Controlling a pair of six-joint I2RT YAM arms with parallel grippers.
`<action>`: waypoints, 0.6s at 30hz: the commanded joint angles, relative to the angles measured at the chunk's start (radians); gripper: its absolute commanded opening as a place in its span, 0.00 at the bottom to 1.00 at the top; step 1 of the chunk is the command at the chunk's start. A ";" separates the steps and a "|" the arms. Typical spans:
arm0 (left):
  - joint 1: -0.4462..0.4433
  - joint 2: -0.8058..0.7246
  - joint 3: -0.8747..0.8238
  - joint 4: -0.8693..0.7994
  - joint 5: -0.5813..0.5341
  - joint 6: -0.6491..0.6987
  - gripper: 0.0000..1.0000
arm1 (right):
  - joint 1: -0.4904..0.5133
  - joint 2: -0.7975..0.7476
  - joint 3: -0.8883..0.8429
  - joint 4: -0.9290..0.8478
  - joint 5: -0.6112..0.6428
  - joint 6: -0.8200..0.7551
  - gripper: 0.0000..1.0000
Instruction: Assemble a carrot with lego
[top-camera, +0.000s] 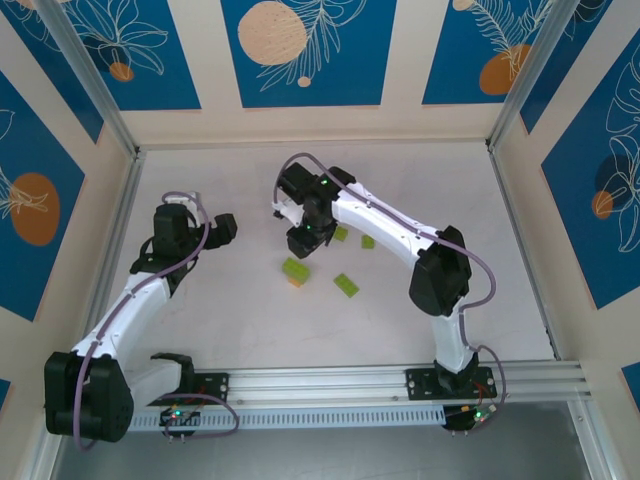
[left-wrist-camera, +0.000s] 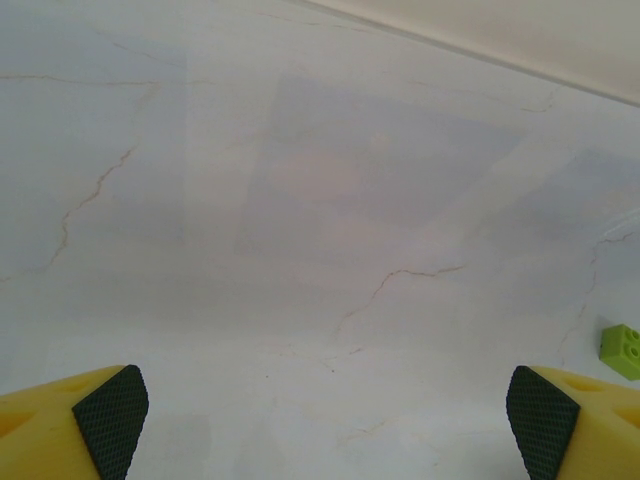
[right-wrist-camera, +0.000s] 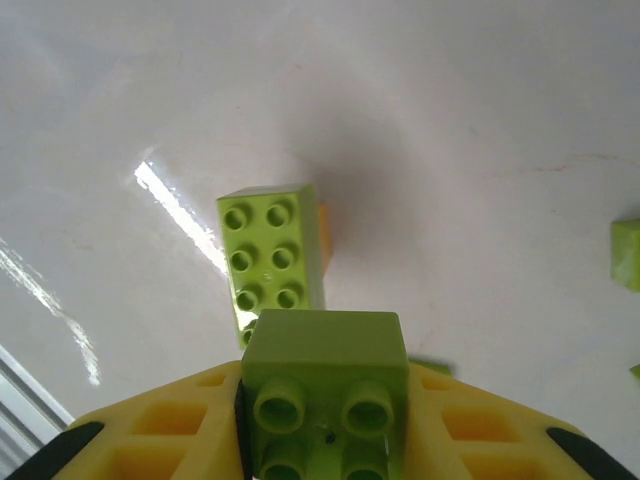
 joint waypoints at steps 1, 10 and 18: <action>-0.009 -0.005 0.016 0.010 0.021 0.015 0.95 | 0.022 0.034 0.047 -0.060 -0.029 0.039 0.36; -0.010 -0.005 0.016 0.009 0.021 0.014 0.95 | 0.047 0.094 0.089 -0.074 -0.030 0.056 0.35; -0.009 -0.003 0.017 0.010 0.023 0.014 0.95 | 0.057 0.126 0.094 -0.071 -0.029 0.039 0.35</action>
